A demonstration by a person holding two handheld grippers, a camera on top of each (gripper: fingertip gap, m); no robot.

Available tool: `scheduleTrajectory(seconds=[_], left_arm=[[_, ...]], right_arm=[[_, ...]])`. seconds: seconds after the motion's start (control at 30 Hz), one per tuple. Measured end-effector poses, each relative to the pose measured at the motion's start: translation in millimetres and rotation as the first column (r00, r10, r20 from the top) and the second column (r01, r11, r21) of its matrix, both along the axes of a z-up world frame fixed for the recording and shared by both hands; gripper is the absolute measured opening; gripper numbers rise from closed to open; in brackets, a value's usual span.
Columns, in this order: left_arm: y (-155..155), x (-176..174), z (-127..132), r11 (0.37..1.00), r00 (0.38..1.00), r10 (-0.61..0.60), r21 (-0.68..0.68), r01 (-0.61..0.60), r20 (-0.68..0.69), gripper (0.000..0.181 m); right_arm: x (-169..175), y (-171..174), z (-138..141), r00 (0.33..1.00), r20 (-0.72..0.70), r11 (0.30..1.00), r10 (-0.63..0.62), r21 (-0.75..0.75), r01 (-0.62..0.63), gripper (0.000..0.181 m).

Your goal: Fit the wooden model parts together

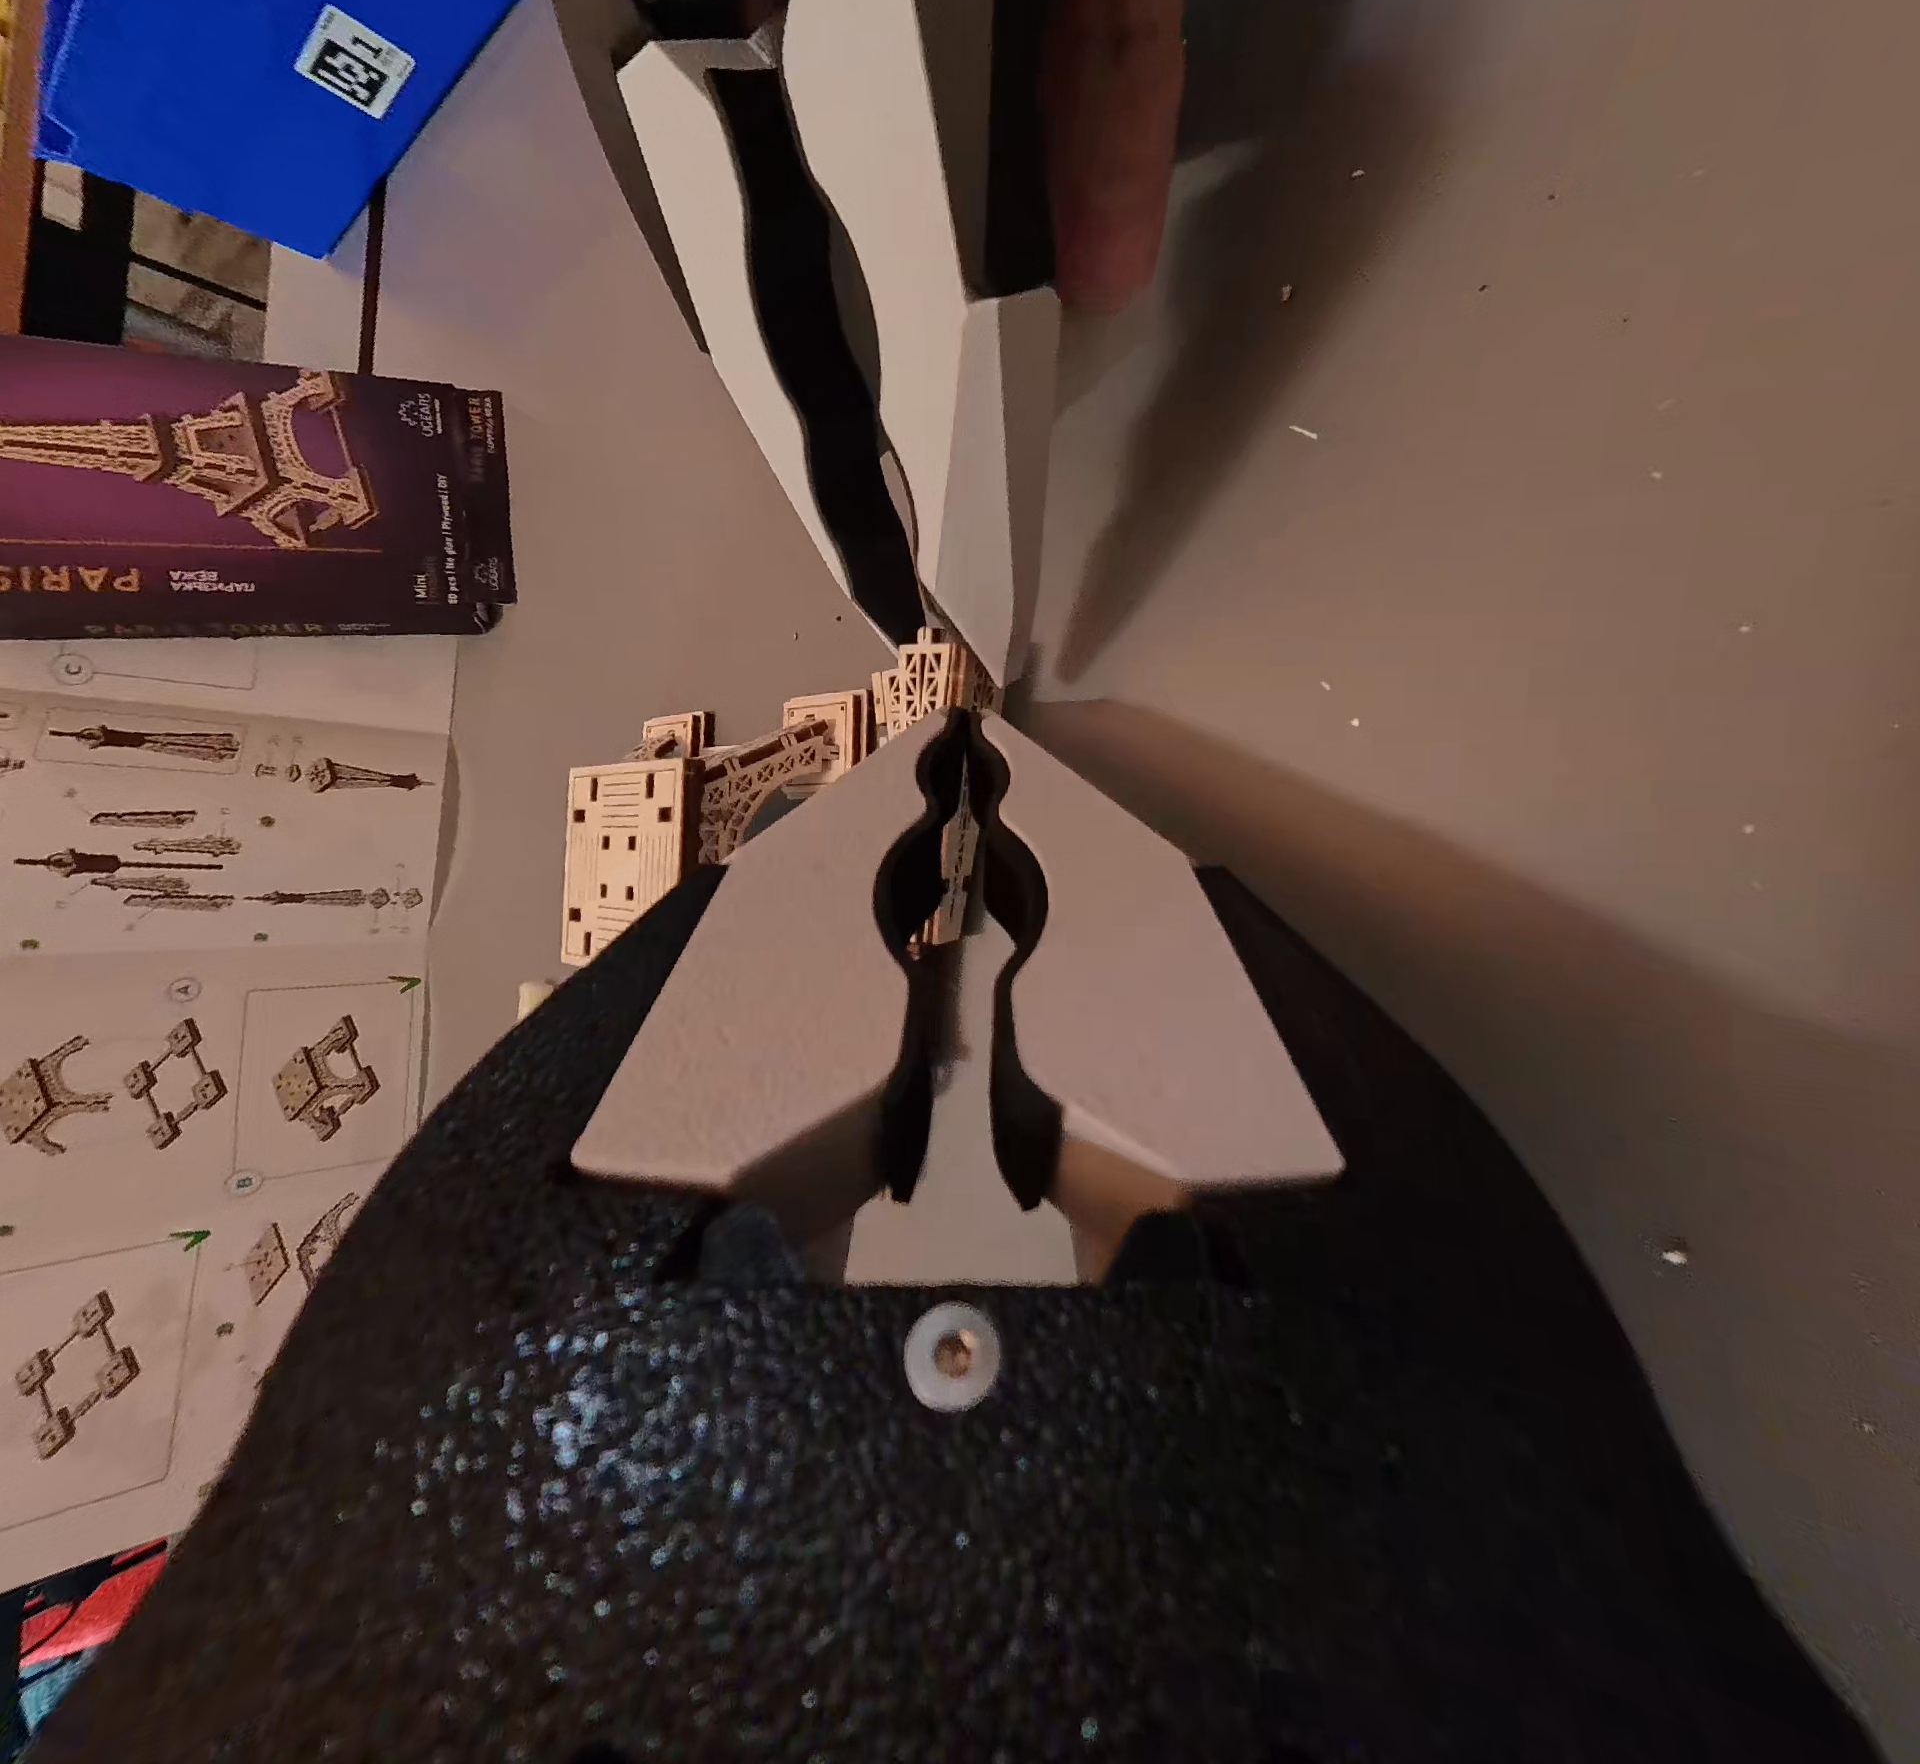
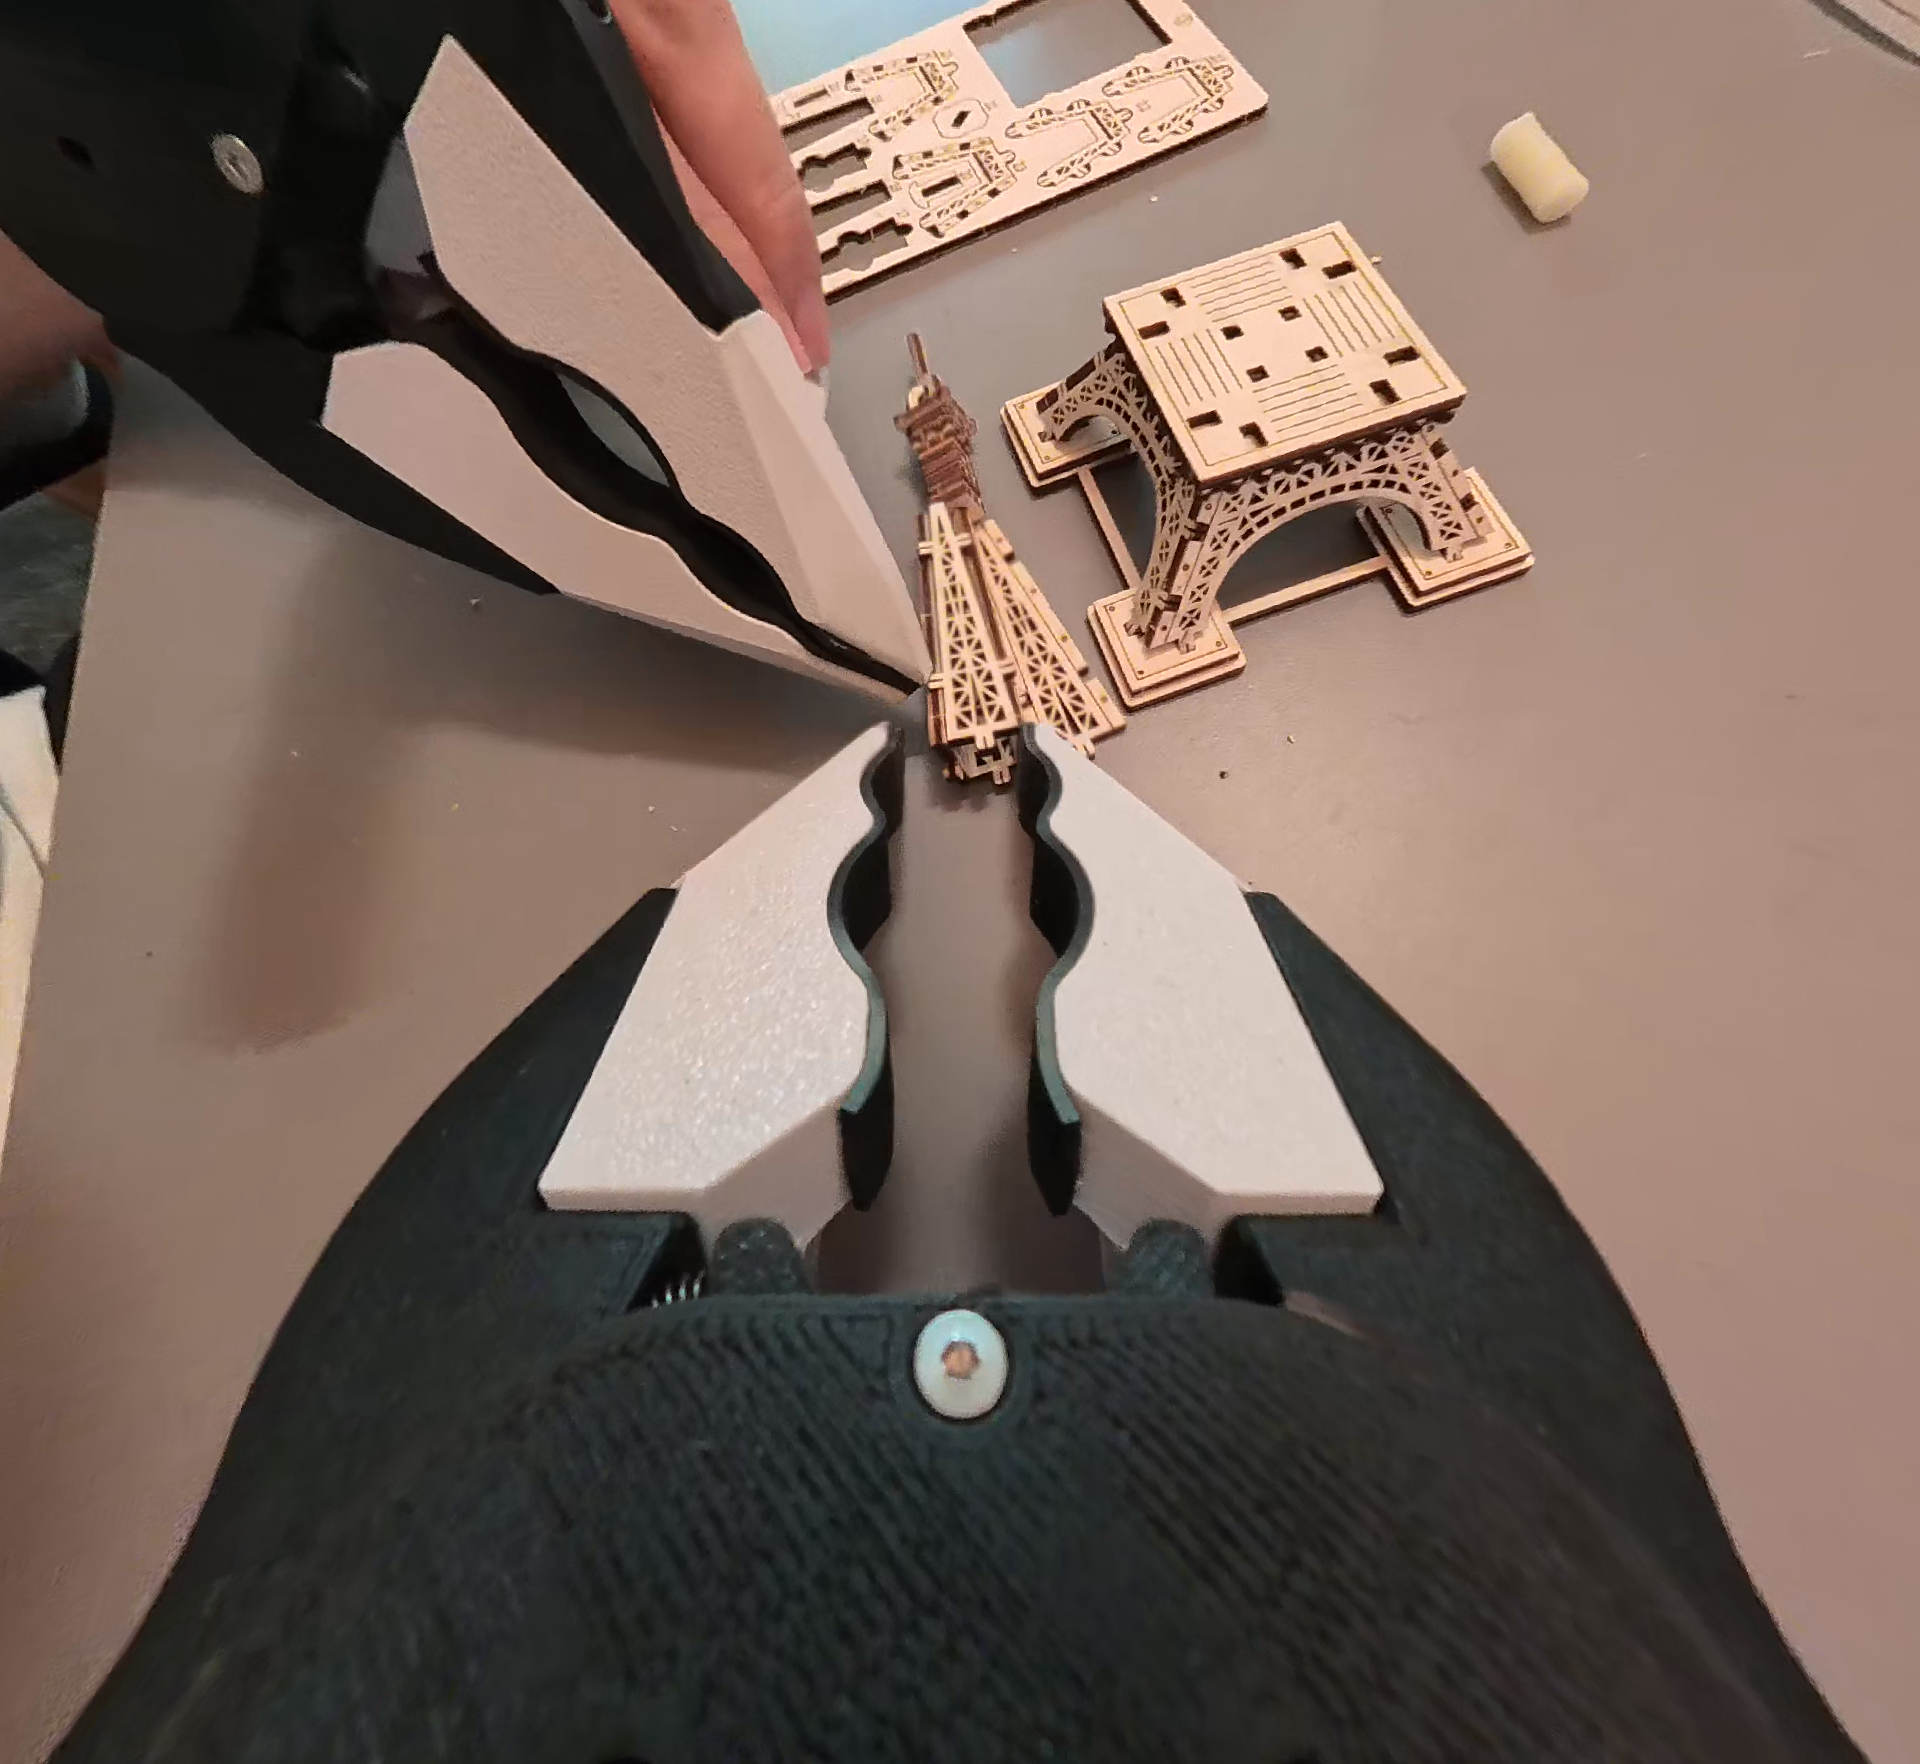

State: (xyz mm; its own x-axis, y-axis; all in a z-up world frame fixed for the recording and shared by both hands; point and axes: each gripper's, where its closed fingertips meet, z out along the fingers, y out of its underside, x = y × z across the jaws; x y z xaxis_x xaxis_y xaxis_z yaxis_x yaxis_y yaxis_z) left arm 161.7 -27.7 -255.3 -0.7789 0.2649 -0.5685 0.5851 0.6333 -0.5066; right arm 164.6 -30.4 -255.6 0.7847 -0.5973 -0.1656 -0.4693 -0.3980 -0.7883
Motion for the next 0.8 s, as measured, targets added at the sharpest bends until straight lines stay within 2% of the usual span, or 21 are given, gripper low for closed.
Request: scheduleTrajectory(seconds=[0.03, 0.23, 0.3, 0.33, 0.4, 0.43, 0.5, 0.63, 0.8], left_arm=[[0.0, -0.4, -0.3, 1.000, 1.000, -0.003, 0.013, 0.003, -0.004, 0.000], [1.1, -2.3, -2.7, 0.995, 0.999, -0.036, 0.090, 0.033, 0.029, 0.000], [2.5, -12.7, -17.3, 0.985, 0.998, -0.050, 0.165, 0.056, -0.038, 0.000], [-3.9, -17.4, -17.2, 0.987, 0.996, -0.087, 0.137, 0.088, -0.016, 0.000], [-6.8, -16.1, -11.2, 0.985, 0.985, -0.116, 0.140, 0.098, 0.129, 0.000], [-9.8, -22.7, -5.7, 0.988, 0.986, -0.124, 0.101, 0.113, 0.109, 0.000], [-9.3, -26.1, 0.7, 0.996, 0.997, -0.076, 0.052, 0.077, -0.016, 0.000], [3.3, -1.3, 9.6, 0.995, 0.987, 0.096, -0.006, -0.097, -0.130, 0.000], [8.2, 8.0, 1.9, 0.988, 0.974, 0.152, 0.001, -0.154, -0.170, 0.011]], right_arm=[[1.1, -0.8, -0.4, 1.000, 0.013, 1.000, -0.005, -0.013, 0.005, 0.017], [2.2, -1.3, -0.9, 0.999, 0.037, 0.999, -0.008, -0.036, 0.010, 0.014], [7.0, -2.9, -0.9, 0.998, 0.051, 0.998, -0.036, -0.046, 0.038, 0.014], [9.8, -3.2, -0.8, 0.997, 0.063, 0.997, -0.049, -0.055, 0.052, 0.014], [6.7, 0.6, -1.0, 0.997, 0.080, 0.997, -0.017, -0.069, 0.023, 0.014], [6.6, 0.5, -0.9, 0.996, 0.082, 0.997, -0.019, -0.070, 0.024, 0.014], [4.3, 1.7, -0.9, 0.998, 0.070, 0.998, -0.002, -0.060, 0.006, 0.014], [2.9, -1.1, -1.1, 0.999, 0.042, 0.999, -0.006, -0.040, 0.007, 0.014], [3.2, -1.7, -1.2, 1.000, 0.024, 1.000, -0.015, -0.027, 0.015, 0.014]])
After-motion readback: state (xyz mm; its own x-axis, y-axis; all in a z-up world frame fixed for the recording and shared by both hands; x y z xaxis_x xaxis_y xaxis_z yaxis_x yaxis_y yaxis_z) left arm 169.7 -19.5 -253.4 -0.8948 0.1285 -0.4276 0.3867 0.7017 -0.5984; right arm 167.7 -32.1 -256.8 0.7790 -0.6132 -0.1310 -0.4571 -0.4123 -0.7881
